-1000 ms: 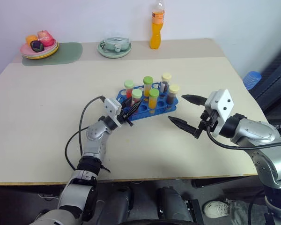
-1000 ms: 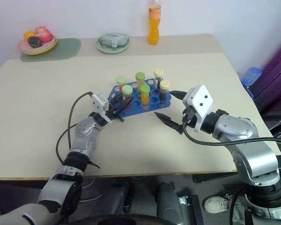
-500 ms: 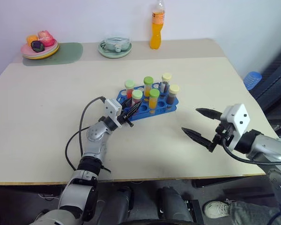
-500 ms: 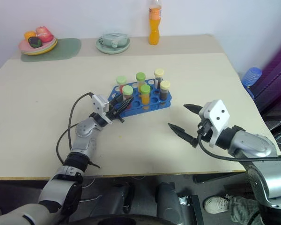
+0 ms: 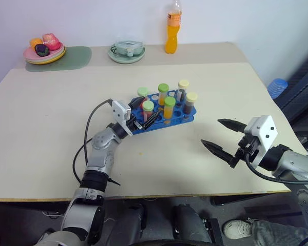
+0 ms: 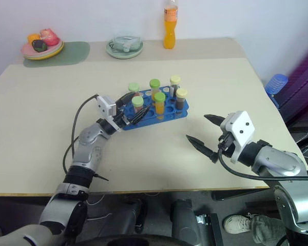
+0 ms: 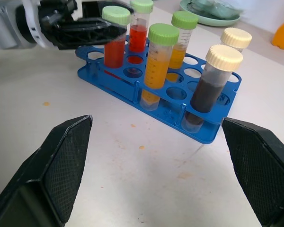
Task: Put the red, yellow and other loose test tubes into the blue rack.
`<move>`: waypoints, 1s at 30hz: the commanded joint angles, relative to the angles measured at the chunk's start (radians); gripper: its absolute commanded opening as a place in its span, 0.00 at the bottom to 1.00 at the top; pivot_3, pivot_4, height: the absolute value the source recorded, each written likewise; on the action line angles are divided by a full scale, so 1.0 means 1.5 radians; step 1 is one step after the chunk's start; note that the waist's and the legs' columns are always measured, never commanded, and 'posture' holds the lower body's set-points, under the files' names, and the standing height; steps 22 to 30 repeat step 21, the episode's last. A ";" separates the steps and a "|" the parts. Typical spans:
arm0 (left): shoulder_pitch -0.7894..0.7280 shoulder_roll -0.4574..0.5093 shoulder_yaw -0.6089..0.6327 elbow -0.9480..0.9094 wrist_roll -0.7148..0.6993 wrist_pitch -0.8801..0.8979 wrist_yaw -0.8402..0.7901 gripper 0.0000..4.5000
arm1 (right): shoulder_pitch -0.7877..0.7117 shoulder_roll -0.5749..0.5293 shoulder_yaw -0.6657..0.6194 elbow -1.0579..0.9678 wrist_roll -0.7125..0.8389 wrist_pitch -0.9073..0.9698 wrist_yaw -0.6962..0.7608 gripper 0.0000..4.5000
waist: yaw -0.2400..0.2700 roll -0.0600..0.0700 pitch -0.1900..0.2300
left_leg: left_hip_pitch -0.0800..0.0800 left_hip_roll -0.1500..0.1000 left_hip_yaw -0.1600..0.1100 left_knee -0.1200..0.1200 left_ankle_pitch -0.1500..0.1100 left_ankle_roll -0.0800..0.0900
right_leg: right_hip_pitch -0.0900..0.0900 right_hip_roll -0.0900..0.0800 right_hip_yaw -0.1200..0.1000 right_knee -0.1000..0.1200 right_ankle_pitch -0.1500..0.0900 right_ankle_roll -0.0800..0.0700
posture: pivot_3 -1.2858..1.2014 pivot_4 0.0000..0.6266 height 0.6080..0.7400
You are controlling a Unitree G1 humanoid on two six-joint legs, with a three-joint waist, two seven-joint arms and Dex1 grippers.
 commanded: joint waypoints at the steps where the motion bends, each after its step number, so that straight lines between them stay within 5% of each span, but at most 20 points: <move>1: 0.013 0.018 0.011 -0.033 0.010 -0.016 0.008 0.97 | 0.003 0.001 -0.011 -0.023 0.008 -0.014 0.000 1.00 | 0.000 0.000 0.000 | 0.000 0.000 0.000 0.000 0.000 0.000 | 0.000 0.000 0.000 0.000 0.000 0.000 | 0.52 0.24 1.00; 19: 0.242 0.265 0.183 -0.211 -0.130 0.223 -0.044 0.97 | 0.024 0.065 -0.039 0.082 -0.026 -0.057 -0.054 1.00 | 0.001 0.001 0.000 | 0.000 0.000 0.000 -0.001 -0.001 0.000 | 0.000 0.000 0.001 -0.001 0.000 0.000 | 0.52 0.24 1.00; 30: 0.255 0.276 0.192 -0.227 -0.143 0.237 -0.053 0.97 | 0.028 0.069 -0.037 0.090 -0.027 -0.067 -0.051 1.00 | 0.000 0.001 0.000 | 0.000 0.000 0.000 -0.001 -0.001 0.000 | 0.000 0.000 0.001 -0.001 0.000 0.000 | 0.52 0.24 1.00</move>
